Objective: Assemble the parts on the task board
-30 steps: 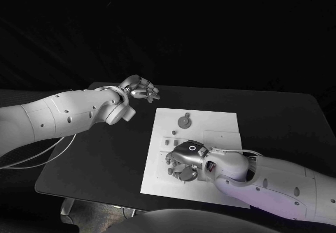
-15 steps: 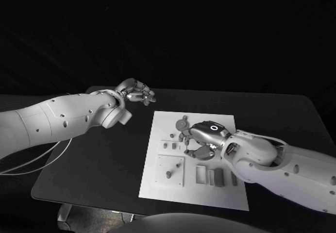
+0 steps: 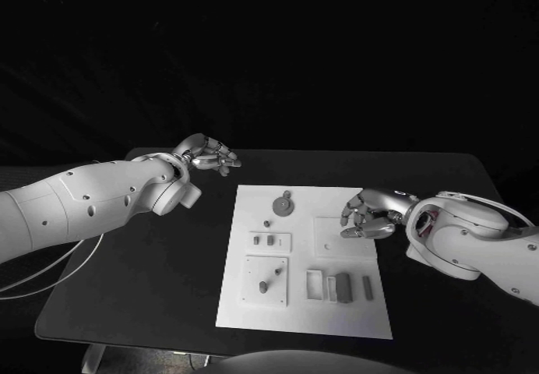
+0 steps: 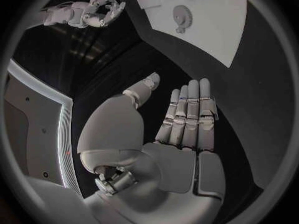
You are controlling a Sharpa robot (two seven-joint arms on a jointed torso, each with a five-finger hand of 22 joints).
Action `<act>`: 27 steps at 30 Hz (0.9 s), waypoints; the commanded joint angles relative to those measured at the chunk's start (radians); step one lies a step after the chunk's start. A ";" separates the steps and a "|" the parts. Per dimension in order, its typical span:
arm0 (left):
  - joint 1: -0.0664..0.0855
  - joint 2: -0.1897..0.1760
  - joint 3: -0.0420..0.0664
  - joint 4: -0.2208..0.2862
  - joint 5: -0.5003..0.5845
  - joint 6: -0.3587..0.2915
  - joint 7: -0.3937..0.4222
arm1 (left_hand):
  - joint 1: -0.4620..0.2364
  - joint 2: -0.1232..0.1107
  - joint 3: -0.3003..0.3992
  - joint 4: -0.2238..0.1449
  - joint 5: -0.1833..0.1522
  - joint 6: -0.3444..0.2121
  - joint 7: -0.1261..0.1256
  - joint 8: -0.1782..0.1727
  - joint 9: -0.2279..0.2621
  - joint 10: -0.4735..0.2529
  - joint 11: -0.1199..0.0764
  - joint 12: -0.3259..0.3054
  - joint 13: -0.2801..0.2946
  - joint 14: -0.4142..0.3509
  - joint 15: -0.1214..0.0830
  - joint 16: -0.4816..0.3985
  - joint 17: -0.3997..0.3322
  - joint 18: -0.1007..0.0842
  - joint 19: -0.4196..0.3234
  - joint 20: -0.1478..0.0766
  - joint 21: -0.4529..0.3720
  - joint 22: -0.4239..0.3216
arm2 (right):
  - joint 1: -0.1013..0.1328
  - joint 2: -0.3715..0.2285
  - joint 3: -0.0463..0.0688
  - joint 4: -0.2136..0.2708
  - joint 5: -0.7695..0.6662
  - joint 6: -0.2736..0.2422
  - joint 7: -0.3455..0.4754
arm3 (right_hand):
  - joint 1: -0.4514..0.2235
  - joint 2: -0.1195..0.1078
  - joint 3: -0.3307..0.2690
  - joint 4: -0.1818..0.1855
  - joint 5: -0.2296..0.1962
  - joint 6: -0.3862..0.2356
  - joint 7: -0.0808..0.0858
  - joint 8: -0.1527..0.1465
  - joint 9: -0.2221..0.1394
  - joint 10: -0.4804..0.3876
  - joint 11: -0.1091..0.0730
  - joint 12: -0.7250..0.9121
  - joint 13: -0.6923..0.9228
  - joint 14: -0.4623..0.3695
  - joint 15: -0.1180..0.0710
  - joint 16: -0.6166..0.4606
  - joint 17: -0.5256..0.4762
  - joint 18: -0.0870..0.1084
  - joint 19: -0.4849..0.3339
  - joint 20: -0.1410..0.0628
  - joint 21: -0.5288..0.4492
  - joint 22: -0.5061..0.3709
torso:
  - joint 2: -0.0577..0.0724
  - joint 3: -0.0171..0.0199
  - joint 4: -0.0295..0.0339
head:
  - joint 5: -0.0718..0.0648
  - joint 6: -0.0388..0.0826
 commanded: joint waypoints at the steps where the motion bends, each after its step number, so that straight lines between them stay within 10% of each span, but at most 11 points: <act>1: 0.001 0.004 0.000 0.000 0.013 -0.010 0.004 | -0.020 0.000 -0.010 0.014 -0.003 -0.005 -0.001 -0.001 -0.001 -0.004 0.000 0.001 -0.003 0.003 0.002 -0.007 0.005 0.016 0.003 0.004 -0.006 0.002 | -0.001 -0.019 -0.012 0.028 0.155 0.158 -0.163 | -0.048 -0.007 -0.003 0.055 -0.081 0.002 -0.002 -0.007 0.004 -0.033 -0.004 0.113 0.103 0.011 -0.007 0.025 0.016 0.009 0.002 0.001 -0.005 0.012 | 0.000 0.0022 -0.0005 | -0.010 -0.001; 10: -0.001 0.007 -0.003 -0.004 0.016 -0.008 0.002 | -0.043 -0.005 -0.027 0.033 -0.004 -0.007 -0.001 0.000 -0.001 -0.005 0.000 0.001 -0.005 0.004 0.002 -0.013 0.013 0.017 0.003 0.004 -0.010 0.003 | -0.001 -0.055 -0.045 0.076 0.291 0.233 -0.272 | -0.160 -0.043 0.015 0.232 -0.099 0.031 -0.013 -0.002 0.024 -0.085 -0.018 0.352 0.276 0.019 -0.018 0.121 0.080 0.009 0.023 -0.027 0.018 0.022 | 0.000 0.0010 -0.0015 | -0.022 -0.006; 27: -0.003 0.009 -0.007 -0.002 0.023 -0.004 0.001 | -0.066 -0.005 -0.043 0.062 -0.004 -0.022 0.004 -0.007 -0.005 -0.006 0.000 0.001 -0.010 0.004 0.001 -0.022 0.024 0.019 0.004 0.004 -0.017 0.003 | -0.001 -0.017 -0.081 0.065 0.261 0.311 -0.308 | -0.208 -0.074 0.004 0.351 -0.106 0.061 -0.028 0.011 0.050 -0.089 -0.032 0.435 0.318 0.068 -0.032 0.155 0.176 0.009 0.033 -0.051 0.048 0.021 | 0.002 -0.0014 0.0045 | -0.040 -0.015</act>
